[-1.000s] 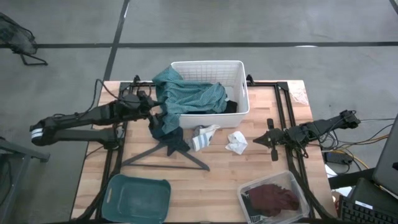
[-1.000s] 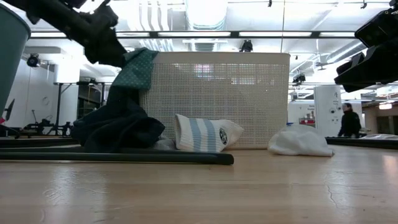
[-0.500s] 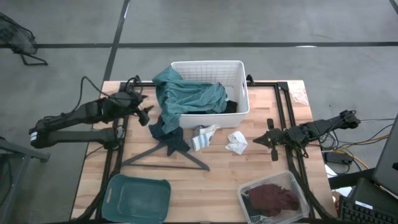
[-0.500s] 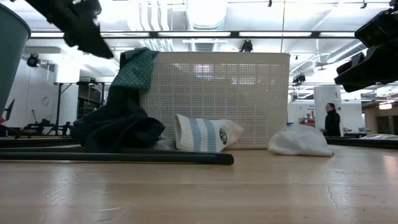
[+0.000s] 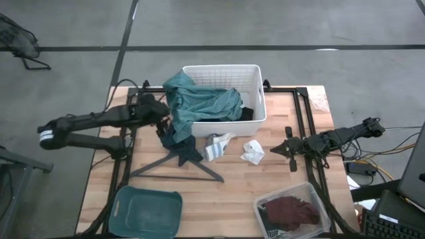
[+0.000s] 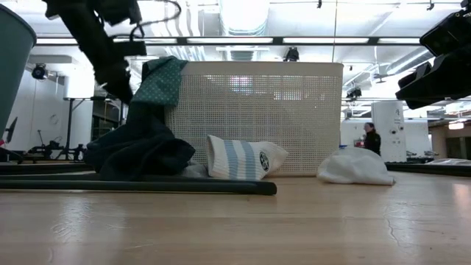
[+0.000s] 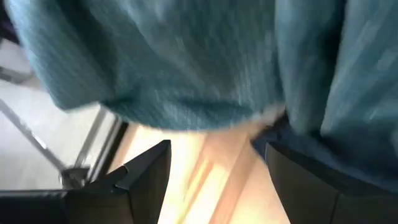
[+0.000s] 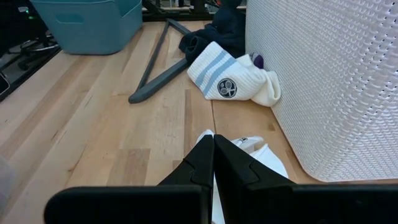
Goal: Pick & Place Cloths
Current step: Put the blue polo into the white laundry bin
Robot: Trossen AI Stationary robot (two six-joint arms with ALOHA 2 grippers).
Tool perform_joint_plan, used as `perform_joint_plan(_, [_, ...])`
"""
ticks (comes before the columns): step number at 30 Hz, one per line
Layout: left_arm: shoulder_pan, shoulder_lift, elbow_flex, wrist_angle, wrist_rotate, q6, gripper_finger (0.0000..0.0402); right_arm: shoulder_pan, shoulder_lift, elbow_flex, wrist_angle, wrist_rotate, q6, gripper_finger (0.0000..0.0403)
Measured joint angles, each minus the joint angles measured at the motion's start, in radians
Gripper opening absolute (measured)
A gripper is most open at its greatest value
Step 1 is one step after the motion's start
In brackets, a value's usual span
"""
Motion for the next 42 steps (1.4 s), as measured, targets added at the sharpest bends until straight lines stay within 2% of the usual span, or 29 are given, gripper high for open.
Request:
perform_joint_plan(8, [-0.012,0.087,0.0,0.079,0.034,-0.018,0.0266,0.0,0.0,0.0,0.0,0.0,0.0,0.0008])
perform_joint_plan(17, [-0.012,0.077,0.0,0.181,0.037,-0.011,0.0266,0.0,0.0,0.0,0.0,0.0,0.0,0.0008])
perform_joint_plan(19, [-0.011,0.074,0.0,0.195,0.07,0.004,0.0262,0.0,0.0,0.0,0.0,0.0,0.0,0.0008])
perform_joint_plan(22, [-0.015,0.069,0.0,0.218,0.09,0.009,0.0232,0.0,0.0,0.0,0.0,0.0,0.0,0.0008])
perform_joint_plan(24, [-0.015,0.066,0.0,0.221,0.091,0.01,0.0195,0.0,0.0,0.0,0.0,0.0,0.0,0.0008])
perform_joint_plan(30, [-0.015,0.053,0.0,0.222,0.129,0.029,0.003,0.0,0.0,0.0,0.0,0.0,0.0,0.0008])
perform_joint_plan(31, [-0.016,0.047,0.001,0.221,0.129,0.031,0.0016,0.0,0.0,0.0,0.0,0.0,0.0,0.0008])
perform_joint_plan(38, [-0.015,-0.018,0.074,0.209,0.131,0.046,0.0005,0.0,0.0,0.0,0.0,0.0,0.0,0.0008])
perform_joint_plan(42, [-0.015,-0.048,0.157,0.215,0.199,0.06,0.0003,0.0,0.0,0.0,0.0,0.0,0.0,0.0008])
